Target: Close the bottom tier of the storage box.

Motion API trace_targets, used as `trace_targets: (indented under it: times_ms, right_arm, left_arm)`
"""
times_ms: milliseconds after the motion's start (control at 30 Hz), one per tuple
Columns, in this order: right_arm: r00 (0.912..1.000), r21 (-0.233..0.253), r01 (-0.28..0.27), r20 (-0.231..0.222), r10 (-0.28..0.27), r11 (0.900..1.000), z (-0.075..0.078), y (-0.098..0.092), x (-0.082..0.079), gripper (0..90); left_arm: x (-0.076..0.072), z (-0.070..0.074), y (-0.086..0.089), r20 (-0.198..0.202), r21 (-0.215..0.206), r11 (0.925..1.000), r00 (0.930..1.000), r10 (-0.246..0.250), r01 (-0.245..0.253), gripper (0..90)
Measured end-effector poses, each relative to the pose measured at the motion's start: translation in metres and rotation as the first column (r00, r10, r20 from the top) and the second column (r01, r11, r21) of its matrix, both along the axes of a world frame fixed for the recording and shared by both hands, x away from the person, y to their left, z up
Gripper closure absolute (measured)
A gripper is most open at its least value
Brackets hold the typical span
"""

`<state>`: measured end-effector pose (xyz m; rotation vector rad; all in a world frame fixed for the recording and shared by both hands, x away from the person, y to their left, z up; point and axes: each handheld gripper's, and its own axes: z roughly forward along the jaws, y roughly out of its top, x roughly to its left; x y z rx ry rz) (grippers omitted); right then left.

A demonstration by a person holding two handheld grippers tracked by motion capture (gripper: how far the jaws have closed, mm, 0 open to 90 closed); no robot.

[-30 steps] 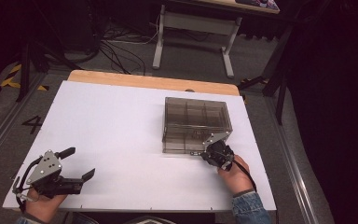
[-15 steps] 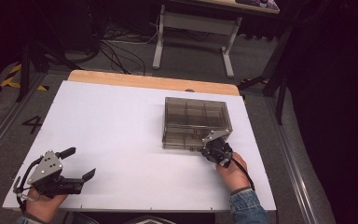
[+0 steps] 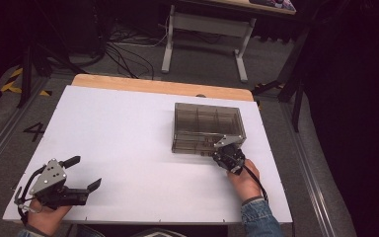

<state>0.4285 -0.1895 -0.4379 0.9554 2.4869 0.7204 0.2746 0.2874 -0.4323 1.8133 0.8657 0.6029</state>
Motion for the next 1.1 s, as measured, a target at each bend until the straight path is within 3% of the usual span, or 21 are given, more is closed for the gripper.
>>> trace_targets:
  times_ms: [467,1100]
  right_arm:
    - [0.9991,0.007,0.029,0.032,-0.029,1.0,-0.0019,0.0021,0.0058,89.7]
    - [0.9983,0.014,0.052,0.025,-0.053,0.999,-0.0022,0.0033,0.0074,90.0]
  left_arm:
    - [0.0001,-0.0001,-0.0003,0.0,0.003,1.0,1.0,-0.001,0.001,4.4]
    - [0.0003,0.0,0.0001,0.002,0.005,1.0,1.0,-0.002,0.002,4.4]
